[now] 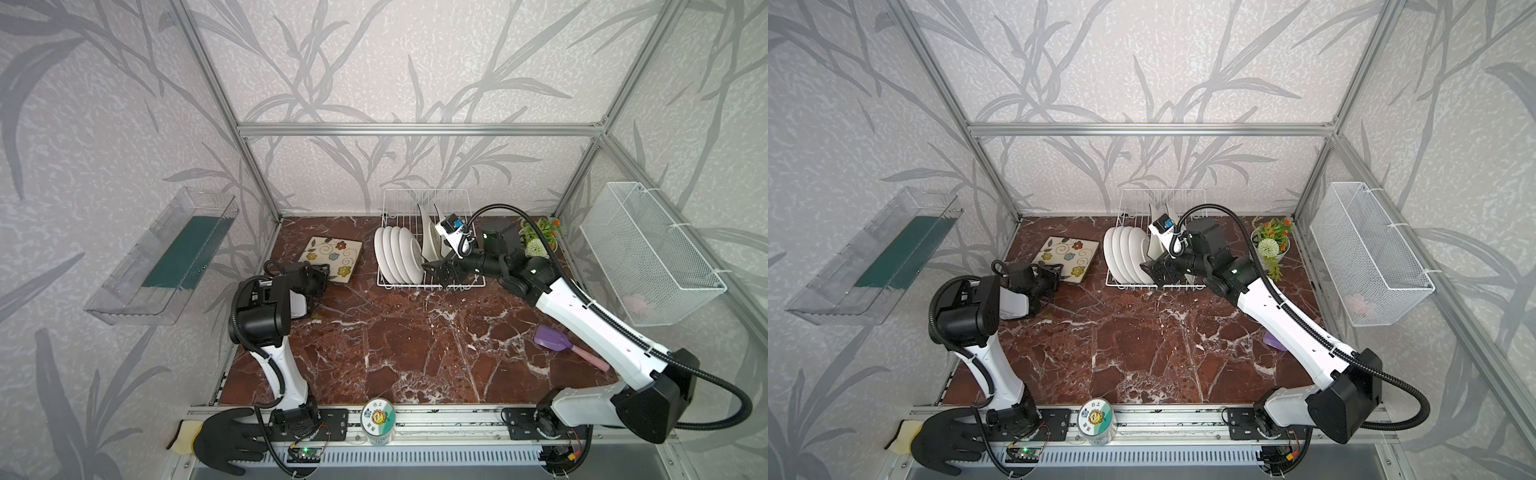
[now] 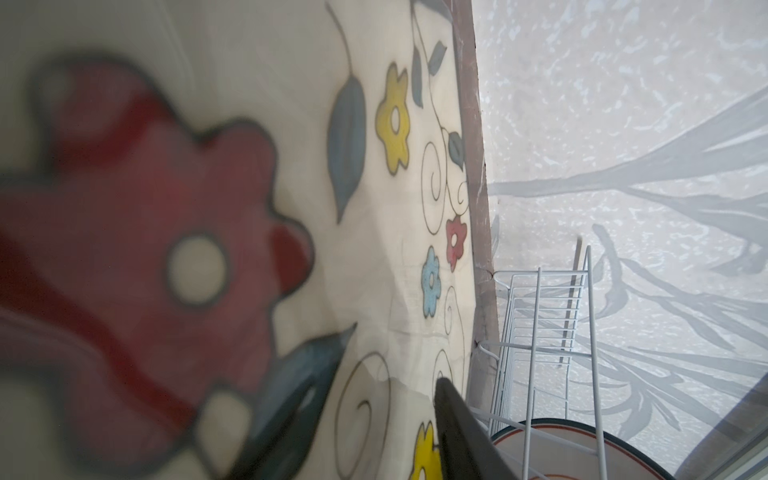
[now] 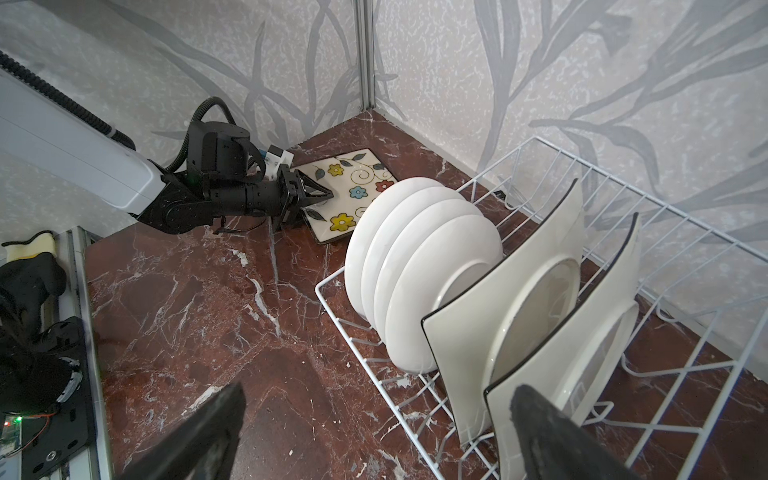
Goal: Unload the plates from the dish rack
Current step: 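Open the left gripper and draw it back from the floral plate, then swing the left gripper over to the rack's white square plates while the right gripper shifts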
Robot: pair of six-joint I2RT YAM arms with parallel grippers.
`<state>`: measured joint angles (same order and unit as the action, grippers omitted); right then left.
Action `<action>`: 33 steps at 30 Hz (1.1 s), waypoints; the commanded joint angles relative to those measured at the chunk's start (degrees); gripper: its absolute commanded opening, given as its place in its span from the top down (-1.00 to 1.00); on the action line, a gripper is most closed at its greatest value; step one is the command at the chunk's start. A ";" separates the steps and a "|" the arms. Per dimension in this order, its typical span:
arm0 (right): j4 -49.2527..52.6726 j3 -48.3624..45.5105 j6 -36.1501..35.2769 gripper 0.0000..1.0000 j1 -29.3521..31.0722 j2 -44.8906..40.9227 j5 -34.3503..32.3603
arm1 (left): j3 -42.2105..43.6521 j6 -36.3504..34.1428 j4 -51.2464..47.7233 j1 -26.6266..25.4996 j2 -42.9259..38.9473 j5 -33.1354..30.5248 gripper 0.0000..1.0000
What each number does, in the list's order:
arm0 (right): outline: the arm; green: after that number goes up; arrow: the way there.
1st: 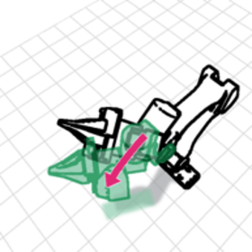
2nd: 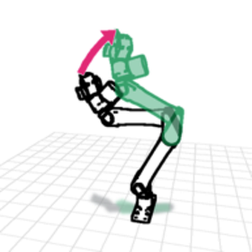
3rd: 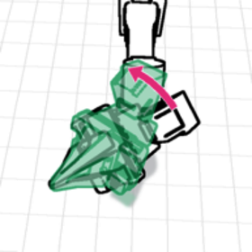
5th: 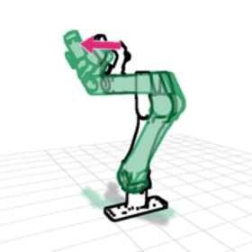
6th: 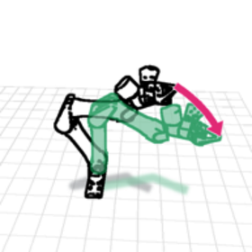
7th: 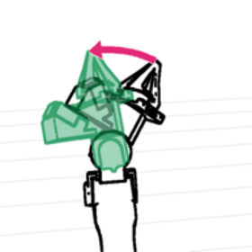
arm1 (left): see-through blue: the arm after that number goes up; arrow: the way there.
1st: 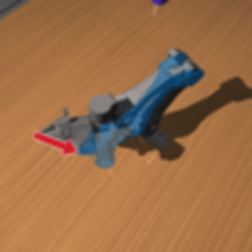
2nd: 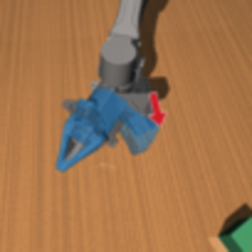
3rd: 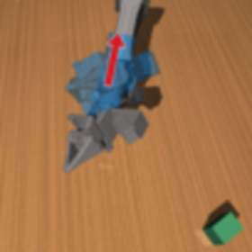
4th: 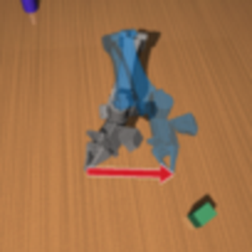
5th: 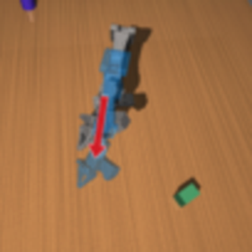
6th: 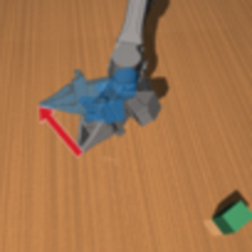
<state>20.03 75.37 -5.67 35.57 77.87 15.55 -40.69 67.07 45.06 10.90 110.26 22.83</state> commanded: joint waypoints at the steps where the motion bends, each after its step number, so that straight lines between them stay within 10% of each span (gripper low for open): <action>1: -0.33 -0.35 -0.05 -0.98 0.30 -1.30 -0.21 | 0.78 -0.53 0.95 -0.17 -3.02 0.02 -0.01; 33: -0.61 -0.59 2.03 -0.98 0.13 -1.84 -2.06 | -0.80 -12.34 -39.50 -0.33 -26.65 -7.03 -0.61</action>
<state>19.77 74.81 -4.36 35.57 77.10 13.91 -39.70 58.19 12.29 10.90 87.22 18.74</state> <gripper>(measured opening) 0.990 0.803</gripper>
